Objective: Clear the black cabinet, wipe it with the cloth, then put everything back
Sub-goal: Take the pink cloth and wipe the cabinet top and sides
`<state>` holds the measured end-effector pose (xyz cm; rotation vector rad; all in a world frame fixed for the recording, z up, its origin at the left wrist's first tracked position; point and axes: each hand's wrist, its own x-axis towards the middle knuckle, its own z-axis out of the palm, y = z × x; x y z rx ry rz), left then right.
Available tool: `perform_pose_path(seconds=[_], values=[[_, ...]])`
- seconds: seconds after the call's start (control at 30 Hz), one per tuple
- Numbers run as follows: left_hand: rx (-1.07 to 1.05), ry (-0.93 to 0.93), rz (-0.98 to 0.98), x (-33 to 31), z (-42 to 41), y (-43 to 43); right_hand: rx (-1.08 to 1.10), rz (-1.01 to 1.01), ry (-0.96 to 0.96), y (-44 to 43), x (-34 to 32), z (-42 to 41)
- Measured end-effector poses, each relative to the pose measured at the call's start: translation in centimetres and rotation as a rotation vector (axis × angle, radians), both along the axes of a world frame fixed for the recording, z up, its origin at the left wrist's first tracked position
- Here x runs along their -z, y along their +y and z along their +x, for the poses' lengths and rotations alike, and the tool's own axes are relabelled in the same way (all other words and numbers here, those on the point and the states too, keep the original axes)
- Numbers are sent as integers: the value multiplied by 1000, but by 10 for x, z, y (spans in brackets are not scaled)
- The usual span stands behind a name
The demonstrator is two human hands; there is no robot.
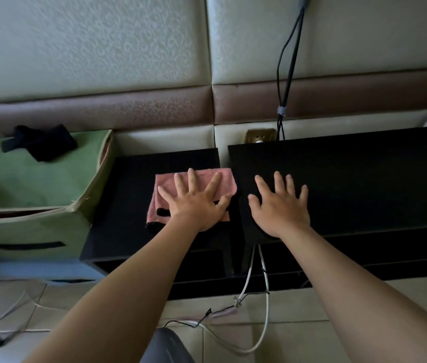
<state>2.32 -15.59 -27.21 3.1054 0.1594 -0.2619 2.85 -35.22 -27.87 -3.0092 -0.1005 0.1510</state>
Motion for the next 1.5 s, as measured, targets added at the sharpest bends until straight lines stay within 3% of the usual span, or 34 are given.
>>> perform_pose_path(seconds=[0.37,1.2,1.5], values=[[-113,-5,47,-1,-21,-18,-67,60,-17,-4,-1,-2],[-100,-30,39,0,-27,-14,-108,86,85,-14,-9,2],[-89,-19,32,-1,-25,-15,122,-24,141,-158,-21,42]])
